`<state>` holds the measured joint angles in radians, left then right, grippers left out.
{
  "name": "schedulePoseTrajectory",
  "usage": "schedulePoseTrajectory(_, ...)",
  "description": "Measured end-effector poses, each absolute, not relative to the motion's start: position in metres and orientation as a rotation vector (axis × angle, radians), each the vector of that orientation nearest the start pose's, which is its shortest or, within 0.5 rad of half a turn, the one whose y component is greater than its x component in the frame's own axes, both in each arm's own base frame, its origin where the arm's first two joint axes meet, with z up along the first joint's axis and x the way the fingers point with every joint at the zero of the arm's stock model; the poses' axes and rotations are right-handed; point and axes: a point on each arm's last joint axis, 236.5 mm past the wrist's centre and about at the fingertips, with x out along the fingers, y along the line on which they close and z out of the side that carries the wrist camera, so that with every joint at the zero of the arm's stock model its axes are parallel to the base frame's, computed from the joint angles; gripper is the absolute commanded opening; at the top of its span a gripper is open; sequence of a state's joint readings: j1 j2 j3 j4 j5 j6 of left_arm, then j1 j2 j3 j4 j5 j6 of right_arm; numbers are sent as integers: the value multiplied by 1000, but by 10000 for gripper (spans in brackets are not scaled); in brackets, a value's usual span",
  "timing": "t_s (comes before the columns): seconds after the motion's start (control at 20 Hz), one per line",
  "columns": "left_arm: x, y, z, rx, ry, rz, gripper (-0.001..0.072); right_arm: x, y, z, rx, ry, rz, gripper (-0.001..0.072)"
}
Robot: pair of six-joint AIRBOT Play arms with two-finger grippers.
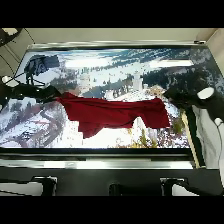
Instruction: Fold the shirts.
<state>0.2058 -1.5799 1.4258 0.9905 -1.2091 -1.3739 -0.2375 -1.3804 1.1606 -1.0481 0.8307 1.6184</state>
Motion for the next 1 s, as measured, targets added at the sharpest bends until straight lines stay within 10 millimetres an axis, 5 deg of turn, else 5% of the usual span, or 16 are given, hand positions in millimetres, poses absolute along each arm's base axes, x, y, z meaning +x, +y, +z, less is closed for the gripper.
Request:
schedulePoseTrajectory(0.2, 382, -34, -21, -543, 1447, -286, 543, 427, -72, 20, 694, 1068, -116, 598)
schedulePoseTrajectory(0.45, 308, -90, -69, -648, 1586, -362, 534, 393, -82, 10, 668, 1193, -104, 561)
schedulePoseTrajectory(0.5, 300, -100, -77, -668, 1595, -366, 461, 390, -82, 9, 666, 1204, -101, 561)
schedulePoseTrajectory(0.7, 293, -128, -90, -744, 1574, -371, 459, 382, -82, 7, 643, 1238, -80, 561)
schedulePoseTrajectory(0.95, 302, -137, -95, -804, 1529, -343, 441, 376, -80, 6, 622, 1261, -58, 561)
schedulePoseTrajectory(1.0, 303, -139, -96, -807, 1525, -338, 331, 376, -79, 6, 621, 1264, -56, 561)
